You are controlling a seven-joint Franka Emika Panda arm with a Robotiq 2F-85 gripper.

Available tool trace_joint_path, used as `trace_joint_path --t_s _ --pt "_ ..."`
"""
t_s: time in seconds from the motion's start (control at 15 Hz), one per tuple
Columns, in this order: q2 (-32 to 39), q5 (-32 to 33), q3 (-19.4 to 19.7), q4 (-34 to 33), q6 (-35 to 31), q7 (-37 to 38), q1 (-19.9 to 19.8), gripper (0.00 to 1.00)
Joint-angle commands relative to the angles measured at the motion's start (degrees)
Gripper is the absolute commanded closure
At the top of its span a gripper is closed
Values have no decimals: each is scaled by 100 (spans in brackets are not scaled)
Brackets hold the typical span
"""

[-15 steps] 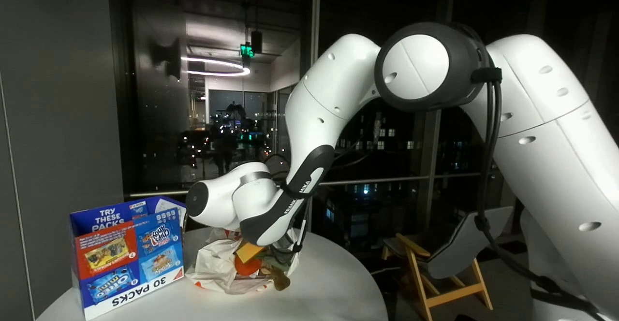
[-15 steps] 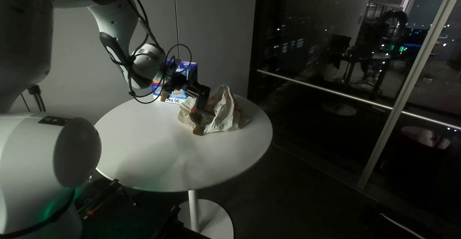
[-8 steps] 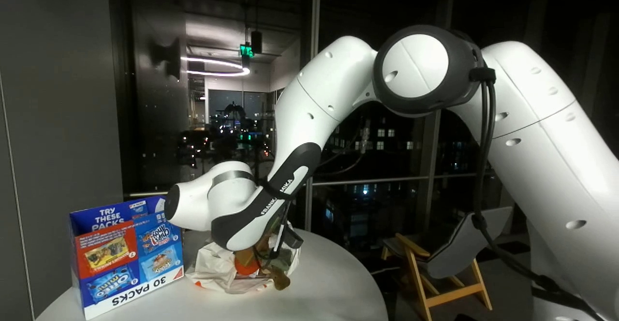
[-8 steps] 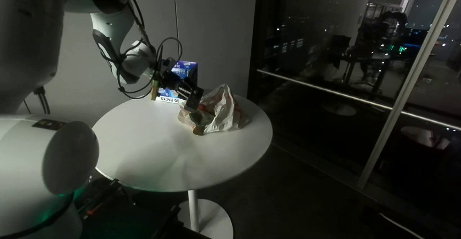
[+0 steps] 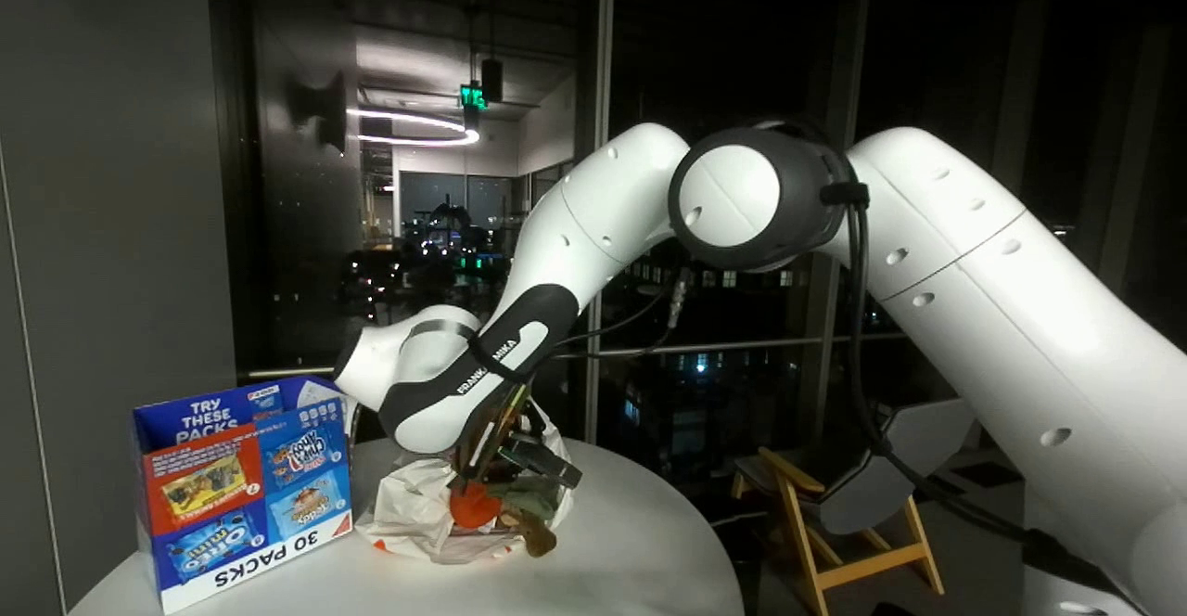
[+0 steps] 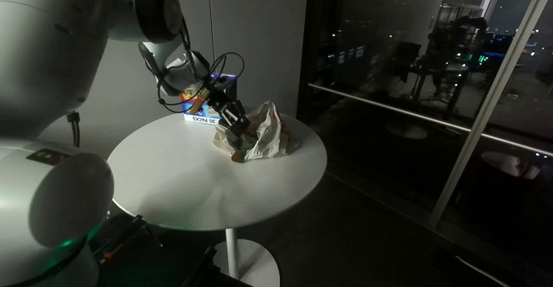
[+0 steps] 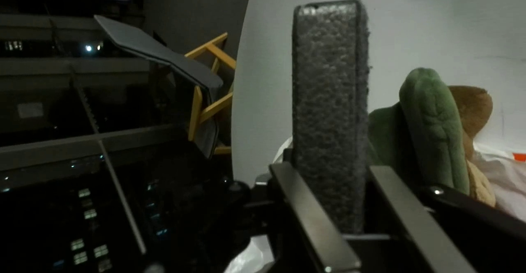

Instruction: Pick up the brown toy and put it in the plastic, pick up the red toy and put it in the plastic, pick up the black eraser and put it in the plastic

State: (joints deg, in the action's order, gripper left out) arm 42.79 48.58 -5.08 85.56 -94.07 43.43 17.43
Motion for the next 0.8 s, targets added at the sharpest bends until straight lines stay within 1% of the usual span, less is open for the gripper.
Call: trace_joint_path --t_s 0.0,0.27,0.4,0.6,0.73 --pt "774 -442 190 -1182 639 -605 64 81" --pt "1443 -822 344 -2166 1012 -1058 118 81" --pt "1701 -817 475 -2523 921 -1111 200 81" --pt "2035 -545 792 -2934 639 -861 413 81" --pt "2201 -498 969 -3165 580 -701 515 81"
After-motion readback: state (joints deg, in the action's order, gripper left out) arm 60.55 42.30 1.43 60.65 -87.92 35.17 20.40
